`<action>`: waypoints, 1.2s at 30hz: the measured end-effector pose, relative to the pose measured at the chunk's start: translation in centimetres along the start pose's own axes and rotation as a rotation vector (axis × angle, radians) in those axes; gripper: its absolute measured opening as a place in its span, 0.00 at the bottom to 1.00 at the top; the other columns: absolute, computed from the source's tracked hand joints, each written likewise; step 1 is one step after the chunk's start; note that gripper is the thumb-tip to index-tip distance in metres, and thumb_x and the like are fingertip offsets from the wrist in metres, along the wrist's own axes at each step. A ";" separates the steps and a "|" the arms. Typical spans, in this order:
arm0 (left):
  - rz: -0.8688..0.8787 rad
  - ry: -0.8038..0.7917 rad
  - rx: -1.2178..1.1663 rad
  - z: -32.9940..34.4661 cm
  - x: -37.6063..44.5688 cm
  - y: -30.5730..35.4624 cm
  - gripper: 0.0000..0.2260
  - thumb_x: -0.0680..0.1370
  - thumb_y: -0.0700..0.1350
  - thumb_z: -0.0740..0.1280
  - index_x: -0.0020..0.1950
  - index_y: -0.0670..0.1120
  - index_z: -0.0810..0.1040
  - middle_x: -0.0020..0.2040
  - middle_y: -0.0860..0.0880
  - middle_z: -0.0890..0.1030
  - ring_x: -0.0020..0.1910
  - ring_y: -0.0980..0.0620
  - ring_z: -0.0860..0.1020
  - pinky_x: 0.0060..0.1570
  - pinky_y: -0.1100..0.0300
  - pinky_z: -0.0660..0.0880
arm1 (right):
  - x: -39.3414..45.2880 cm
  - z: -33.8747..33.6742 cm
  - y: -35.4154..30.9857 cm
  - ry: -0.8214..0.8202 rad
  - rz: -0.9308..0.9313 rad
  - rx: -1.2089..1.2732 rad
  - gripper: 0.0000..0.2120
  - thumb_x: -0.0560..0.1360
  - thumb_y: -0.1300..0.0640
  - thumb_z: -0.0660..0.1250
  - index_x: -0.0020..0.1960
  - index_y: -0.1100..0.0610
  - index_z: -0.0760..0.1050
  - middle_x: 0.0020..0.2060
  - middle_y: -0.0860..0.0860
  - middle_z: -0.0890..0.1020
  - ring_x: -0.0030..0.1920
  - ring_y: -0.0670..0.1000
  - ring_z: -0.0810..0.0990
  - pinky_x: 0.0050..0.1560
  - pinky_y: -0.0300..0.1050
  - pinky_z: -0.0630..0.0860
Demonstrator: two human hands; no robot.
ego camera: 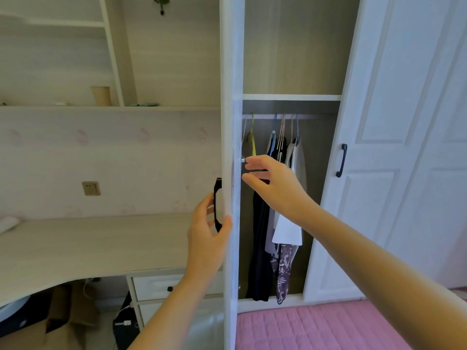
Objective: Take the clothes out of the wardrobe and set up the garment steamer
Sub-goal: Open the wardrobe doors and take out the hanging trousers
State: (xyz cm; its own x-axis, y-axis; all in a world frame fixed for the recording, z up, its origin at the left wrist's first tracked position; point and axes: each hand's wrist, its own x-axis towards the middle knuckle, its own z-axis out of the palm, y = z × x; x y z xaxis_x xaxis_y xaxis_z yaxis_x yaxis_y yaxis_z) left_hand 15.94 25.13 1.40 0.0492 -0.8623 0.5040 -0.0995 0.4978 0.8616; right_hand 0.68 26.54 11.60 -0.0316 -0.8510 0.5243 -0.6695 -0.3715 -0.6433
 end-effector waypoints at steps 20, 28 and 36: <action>0.381 -0.048 0.254 12.6 1.7 0.6 0.11 0.76 0.42 0.66 0.58 0.49 0.76 0.56 0.54 0.77 0.57 0.59 0.72 0.57 0.77 0.66 | 0.1 -7.5 13.3 -0.023 0.262 -0.223 0.18 0.79 0.50 0.62 0.68 0.52 0.69 0.62 0.49 0.77 0.61 0.49 0.75 0.57 0.39 0.69; 0.171 -0.040 0.253 18.7 11.0 -1.1 0.09 0.78 0.41 0.65 0.58 0.49 0.76 0.56 0.51 0.77 0.53 0.58 0.73 0.47 0.77 0.63 | 5.9 -7.9 16.7 -0.007 0.309 -0.249 0.17 0.80 0.52 0.61 0.67 0.55 0.69 0.60 0.52 0.76 0.53 0.48 0.73 0.51 0.38 0.70; 0.132 -0.078 0.381 24.2 20.3 -4.4 0.11 0.78 0.40 0.64 0.60 0.48 0.74 0.55 0.49 0.77 0.46 0.56 0.72 0.44 0.64 0.68 | 15.2 -7.6 21.0 -0.005 0.315 -0.316 0.15 0.80 0.55 0.59 0.64 0.60 0.70 0.54 0.58 0.79 0.48 0.55 0.79 0.50 0.46 0.78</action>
State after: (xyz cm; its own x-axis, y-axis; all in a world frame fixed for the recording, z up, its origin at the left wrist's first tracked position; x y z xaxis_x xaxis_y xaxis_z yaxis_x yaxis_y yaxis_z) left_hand -6.68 3.20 6.35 -0.0626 -0.8048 0.5903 -0.4617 0.5477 0.6978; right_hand -19.50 8.65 10.29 -0.2672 -0.9063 0.3274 -0.8221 0.0371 -0.5682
